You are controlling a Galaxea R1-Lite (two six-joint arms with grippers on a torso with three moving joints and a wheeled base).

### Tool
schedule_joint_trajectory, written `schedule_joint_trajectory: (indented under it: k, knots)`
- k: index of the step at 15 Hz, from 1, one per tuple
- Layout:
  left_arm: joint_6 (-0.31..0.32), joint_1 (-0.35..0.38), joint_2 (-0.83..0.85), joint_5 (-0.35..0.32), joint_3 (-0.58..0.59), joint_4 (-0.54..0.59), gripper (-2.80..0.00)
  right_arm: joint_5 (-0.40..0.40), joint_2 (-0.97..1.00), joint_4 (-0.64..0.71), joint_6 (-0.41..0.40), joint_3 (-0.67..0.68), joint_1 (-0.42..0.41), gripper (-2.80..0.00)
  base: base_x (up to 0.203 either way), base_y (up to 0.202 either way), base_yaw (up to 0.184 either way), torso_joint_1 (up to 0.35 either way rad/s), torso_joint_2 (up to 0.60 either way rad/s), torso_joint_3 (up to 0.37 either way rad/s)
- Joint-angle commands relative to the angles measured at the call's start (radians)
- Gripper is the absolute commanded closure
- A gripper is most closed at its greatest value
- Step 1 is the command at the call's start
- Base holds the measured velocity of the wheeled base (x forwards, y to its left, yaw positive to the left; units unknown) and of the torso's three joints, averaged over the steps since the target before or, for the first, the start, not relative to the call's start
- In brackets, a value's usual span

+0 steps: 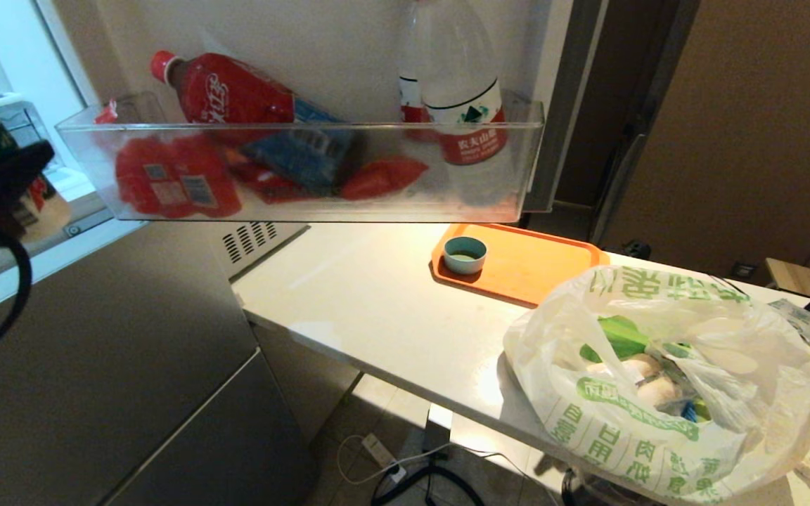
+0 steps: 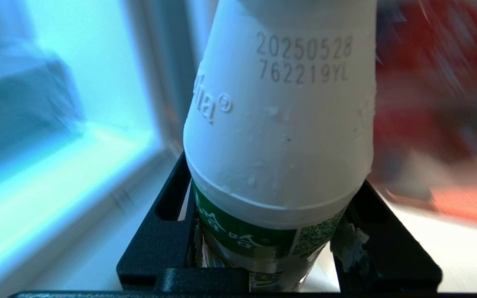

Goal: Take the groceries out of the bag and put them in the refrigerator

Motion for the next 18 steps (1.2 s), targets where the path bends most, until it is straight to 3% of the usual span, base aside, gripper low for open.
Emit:
schedule_joint_trajectory:
  k: [1, 6, 11, 18]
  knots:
    - [0.005, 0.054, 0.139, 0.001, -0.154, 0.021, 0.00, 0.001, 0.006, 0.000, -0.001, 0.001, 0.005, 0.00, 0.000, 0.000, 0.000, 0.000, 0.00, 0.000]
    - [0.018, 0.096, 0.362, -0.002, -0.412, 0.039, 0.00, 0.001, 0.028, -0.001, 0.001, 0.001, 0.003, 0.00, 0.000, 0.000, 0.000, 0.000, 0.00, 0.000]
    - [0.029, 0.144, 0.481, -0.009, -0.665, 0.201, 0.00, 0.001, 0.041, -0.001, 0.006, 0.001, -0.012, 0.00, 0.000, 0.000, 0.000, 0.000, 0.00, 0.000]
    - [0.042, 0.269, 0.493, -0.099, -0.694, 0.230, 0.00, 0.001, 0.039, -0.001, 0.006, 0.001, -0.022, 0.00, 0.000, 0.000, 0.000, 0.000, 0.00, 0.000]
